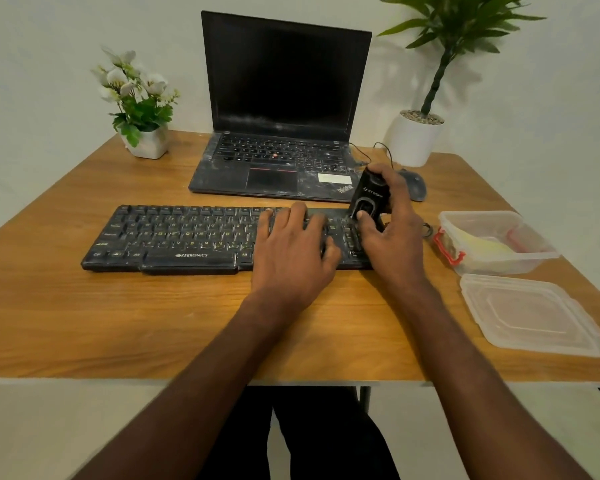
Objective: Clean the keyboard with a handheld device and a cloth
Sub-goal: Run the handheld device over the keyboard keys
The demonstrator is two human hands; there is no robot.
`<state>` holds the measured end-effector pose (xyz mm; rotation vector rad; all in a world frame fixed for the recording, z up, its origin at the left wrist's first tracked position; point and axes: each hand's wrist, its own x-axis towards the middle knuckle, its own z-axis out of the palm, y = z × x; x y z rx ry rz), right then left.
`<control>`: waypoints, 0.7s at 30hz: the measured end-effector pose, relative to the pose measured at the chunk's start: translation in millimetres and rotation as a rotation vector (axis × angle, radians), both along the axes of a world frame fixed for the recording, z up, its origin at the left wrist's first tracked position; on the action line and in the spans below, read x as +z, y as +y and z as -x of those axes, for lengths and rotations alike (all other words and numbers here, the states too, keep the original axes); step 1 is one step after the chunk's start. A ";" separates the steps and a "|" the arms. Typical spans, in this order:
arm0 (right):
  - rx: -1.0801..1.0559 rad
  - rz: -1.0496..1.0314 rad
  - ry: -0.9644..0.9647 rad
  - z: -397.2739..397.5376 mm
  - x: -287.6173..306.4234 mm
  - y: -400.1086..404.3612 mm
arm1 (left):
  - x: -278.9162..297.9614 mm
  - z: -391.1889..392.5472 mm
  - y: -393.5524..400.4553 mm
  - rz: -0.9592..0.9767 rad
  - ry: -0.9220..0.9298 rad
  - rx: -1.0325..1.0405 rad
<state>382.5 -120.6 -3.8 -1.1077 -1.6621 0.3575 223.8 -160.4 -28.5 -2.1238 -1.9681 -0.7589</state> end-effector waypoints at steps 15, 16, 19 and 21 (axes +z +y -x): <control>-0.011 0.063 -0.078 -8.1 0.5 1.8 | 6.6 0.8 -2.9 0.028 -0.002 0.039; -0.115 0.047 -0.066 -10.1 1.6 4.4 | 6.6 0.9 -3.0 0.030 -0.002 0.039; -0.044 0.036 0.071 -10.9 2.3 4.5 | 7.0 2.0 -3.0 0.036 -0.018 0.042; 0.110 0.077 0.065 -9.1 0.8 1.0 | 7.6 1.9 -3.0 0.034 -0.023 0.044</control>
